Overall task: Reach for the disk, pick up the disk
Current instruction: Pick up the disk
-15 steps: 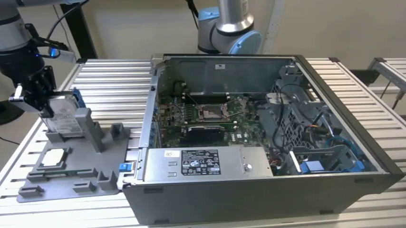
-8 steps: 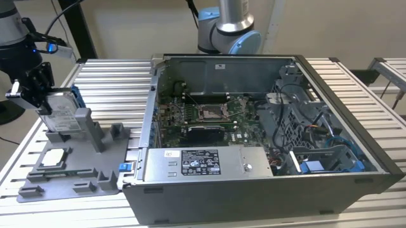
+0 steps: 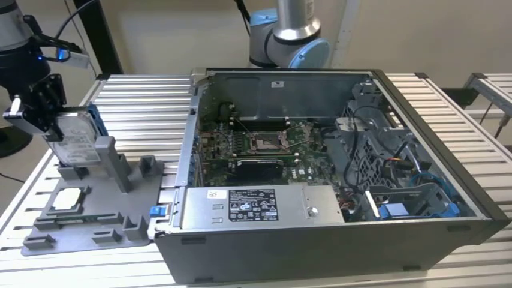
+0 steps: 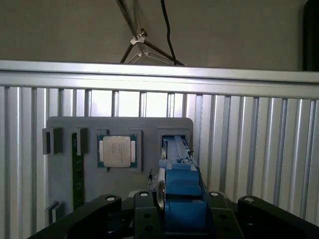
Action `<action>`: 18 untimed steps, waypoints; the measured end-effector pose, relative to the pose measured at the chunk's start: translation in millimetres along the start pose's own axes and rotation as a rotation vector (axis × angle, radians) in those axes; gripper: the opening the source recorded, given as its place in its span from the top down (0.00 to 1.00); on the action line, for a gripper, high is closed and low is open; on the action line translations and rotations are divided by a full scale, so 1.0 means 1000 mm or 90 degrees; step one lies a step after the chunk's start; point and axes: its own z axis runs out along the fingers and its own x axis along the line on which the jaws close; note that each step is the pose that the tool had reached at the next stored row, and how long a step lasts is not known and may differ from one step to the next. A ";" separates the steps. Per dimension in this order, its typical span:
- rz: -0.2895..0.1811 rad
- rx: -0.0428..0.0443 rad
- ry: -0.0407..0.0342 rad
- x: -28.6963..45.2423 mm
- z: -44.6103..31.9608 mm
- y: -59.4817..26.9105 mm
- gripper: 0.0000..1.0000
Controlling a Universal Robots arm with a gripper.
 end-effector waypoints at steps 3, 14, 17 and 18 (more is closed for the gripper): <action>0.000 0.0000 0.0000 0.0001 -0.0043 0.0001 1.00; 0.000 0.0001 0.0000 0.0004 -0.0191 0.0003 1.00; 0.000 0.0000 0.0000 0.0004 -0.0230 0.0004 1.00; 0.000 0.0000 0.0000 0.0005 -0.0244 0.0004 1.00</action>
